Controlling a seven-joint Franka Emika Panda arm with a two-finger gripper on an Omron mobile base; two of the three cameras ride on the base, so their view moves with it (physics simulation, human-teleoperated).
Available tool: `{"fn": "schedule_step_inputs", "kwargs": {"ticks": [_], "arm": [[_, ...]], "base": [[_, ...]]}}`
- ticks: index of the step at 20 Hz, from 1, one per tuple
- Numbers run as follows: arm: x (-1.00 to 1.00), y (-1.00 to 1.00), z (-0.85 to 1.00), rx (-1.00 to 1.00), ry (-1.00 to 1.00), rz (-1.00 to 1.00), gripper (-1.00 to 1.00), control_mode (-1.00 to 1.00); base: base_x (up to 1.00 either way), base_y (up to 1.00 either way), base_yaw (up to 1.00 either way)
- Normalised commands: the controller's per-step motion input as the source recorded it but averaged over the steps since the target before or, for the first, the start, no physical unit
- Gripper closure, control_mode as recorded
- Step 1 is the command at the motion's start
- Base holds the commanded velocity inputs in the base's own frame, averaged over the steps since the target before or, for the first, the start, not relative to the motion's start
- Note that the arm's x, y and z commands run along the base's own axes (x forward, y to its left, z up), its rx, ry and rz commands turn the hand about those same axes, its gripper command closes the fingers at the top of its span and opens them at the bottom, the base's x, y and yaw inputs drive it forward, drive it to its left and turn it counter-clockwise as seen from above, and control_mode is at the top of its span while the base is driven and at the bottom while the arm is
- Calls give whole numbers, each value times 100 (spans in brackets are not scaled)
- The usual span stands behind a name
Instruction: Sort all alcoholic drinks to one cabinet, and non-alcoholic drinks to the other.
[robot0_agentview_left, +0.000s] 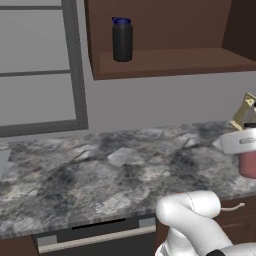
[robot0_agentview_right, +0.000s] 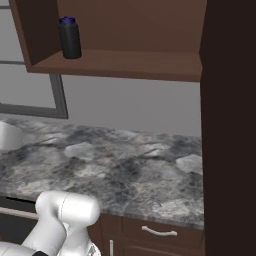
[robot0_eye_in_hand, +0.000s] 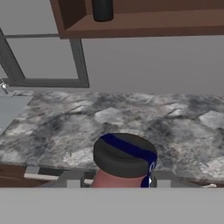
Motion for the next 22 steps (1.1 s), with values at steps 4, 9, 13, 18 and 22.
{"fn": "schedule_step_inputs", "kwargs": {"ticks": [4, 9, 13, 18, 22], "arm": [[75, -1, 37, 0, -10, -3, 100, -100], [39, 0, 43, 0, -15, -6, 100, -100], [8, -4, 19, 0, -20, -7, 100, -100], [1, -31, 21, 0, -22, -6, 100, -100], [20, -27, 34, 0, -17, -6, 100, -100]], "base": [[0, 0, 0], [0, 0, 0], [0, 0, 0], [0, 0, 0], [0, 0, 0]]}}
